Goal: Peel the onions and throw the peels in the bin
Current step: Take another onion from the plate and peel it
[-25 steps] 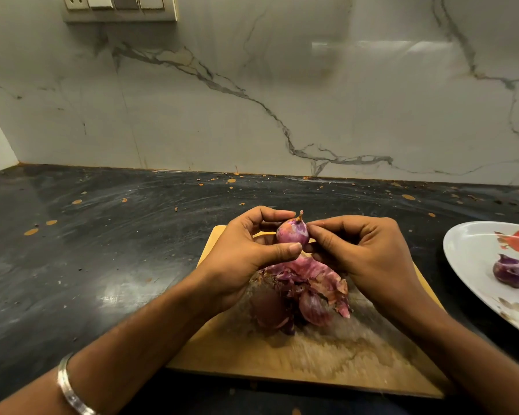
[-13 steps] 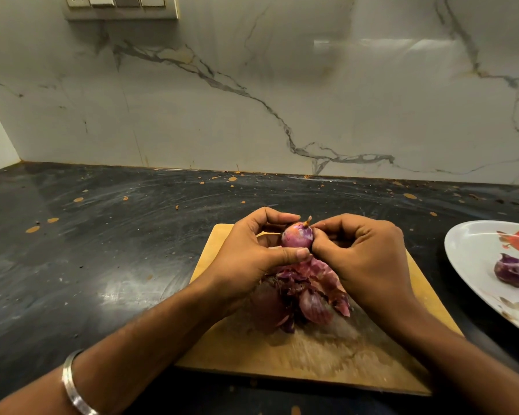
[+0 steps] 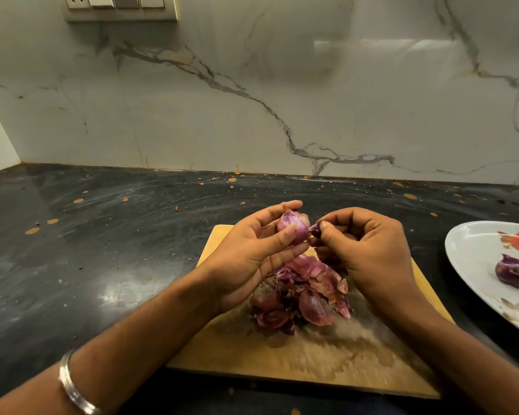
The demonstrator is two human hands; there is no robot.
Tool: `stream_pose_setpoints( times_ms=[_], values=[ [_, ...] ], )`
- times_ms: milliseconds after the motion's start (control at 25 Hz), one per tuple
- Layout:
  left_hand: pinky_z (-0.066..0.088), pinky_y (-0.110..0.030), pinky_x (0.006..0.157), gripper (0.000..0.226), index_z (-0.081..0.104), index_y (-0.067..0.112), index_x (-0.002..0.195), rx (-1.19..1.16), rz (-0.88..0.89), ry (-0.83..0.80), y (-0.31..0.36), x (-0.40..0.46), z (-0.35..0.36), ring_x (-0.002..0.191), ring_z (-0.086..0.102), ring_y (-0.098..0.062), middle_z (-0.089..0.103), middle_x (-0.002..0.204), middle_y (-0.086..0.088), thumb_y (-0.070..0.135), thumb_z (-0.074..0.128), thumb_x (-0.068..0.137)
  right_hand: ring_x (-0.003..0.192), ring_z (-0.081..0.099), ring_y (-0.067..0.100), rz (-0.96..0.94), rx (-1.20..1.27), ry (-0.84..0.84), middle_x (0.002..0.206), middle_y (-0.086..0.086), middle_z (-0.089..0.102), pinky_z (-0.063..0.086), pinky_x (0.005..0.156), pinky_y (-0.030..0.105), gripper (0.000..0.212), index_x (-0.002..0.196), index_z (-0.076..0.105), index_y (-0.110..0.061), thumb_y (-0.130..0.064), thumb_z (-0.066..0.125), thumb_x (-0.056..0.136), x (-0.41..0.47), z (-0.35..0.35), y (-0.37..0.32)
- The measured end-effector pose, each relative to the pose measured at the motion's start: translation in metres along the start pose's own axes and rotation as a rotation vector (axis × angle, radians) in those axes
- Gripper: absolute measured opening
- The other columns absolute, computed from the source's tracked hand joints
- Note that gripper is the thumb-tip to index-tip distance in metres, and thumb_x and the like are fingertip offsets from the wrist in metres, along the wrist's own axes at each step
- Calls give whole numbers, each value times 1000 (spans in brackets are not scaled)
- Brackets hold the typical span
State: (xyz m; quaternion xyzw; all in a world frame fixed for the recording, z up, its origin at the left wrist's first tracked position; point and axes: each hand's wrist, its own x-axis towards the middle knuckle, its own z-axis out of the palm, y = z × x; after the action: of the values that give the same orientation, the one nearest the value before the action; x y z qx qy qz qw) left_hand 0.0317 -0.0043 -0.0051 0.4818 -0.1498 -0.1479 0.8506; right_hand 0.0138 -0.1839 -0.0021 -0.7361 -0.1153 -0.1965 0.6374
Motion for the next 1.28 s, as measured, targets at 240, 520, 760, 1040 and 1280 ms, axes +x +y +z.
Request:
stream_pose_setpoints(
  times_ms=[240, 520, 760, 1040, 1280],
  values=[
    [58, -40, 90, 49, 59, 7, 129, 0, 42, 75, 4, 2, -4, 122, 60, -37, 63, 127, -25, 8, 64, 81, 71, 75, 18, -9, -34, 8, 79, 7, 75, 62, 63, 36, 8, 90, 72, -12, -8, 66, 92, 0, -2, -1],
    [61, -28, 69, 48, 58, 11, 131, 36, 34, 102, 6, 0, -3, 99, 70, -24, 69, 118, -17, 22, 63, 85, 68, 69, 14, -120, -270, -114, 71, -4, 73, 59, 64, 40, 21, 78, 76, -21, -5, 66, 84, -4, 3, -5],
    [54, -21, 57, 49, 61, 5, 124, 117, 7, 122, 3, 2, -3, 76, 66, -12, 71, 102, -11, 38, 56, 88, 80, 73, 13, -102, -132, -68, 84, -5, 74, 62, 71, 36, 16, 96, 72, -22, -29, 78, 82, -3, 2, -5],
    [62, -31, 76, 40, 59, 5, 126, 99, 0, 48, 4, 0, -4, 99, 71, -29, 71, 113, -19, 20, 60, 89, 72, 73, 13, -49, -13, -71, 86, -2, 77, 57, 61, 24, 20, 99, 75, -21, -31, 75, 81, -1, -1, -4],
    [58, -29, 84, 46, 58, 7, 130, 5, 39, 30, 3, 0, 0, 109, 69, -26, 66, 123, -23, 8, 62, 84, 86, 71, 11, -107, -137, -76, 98, -6, 74, 59, 73, 27, 37, 110, 74, -27, -39, 78, 75, -1, 0, -3]
  ],
)
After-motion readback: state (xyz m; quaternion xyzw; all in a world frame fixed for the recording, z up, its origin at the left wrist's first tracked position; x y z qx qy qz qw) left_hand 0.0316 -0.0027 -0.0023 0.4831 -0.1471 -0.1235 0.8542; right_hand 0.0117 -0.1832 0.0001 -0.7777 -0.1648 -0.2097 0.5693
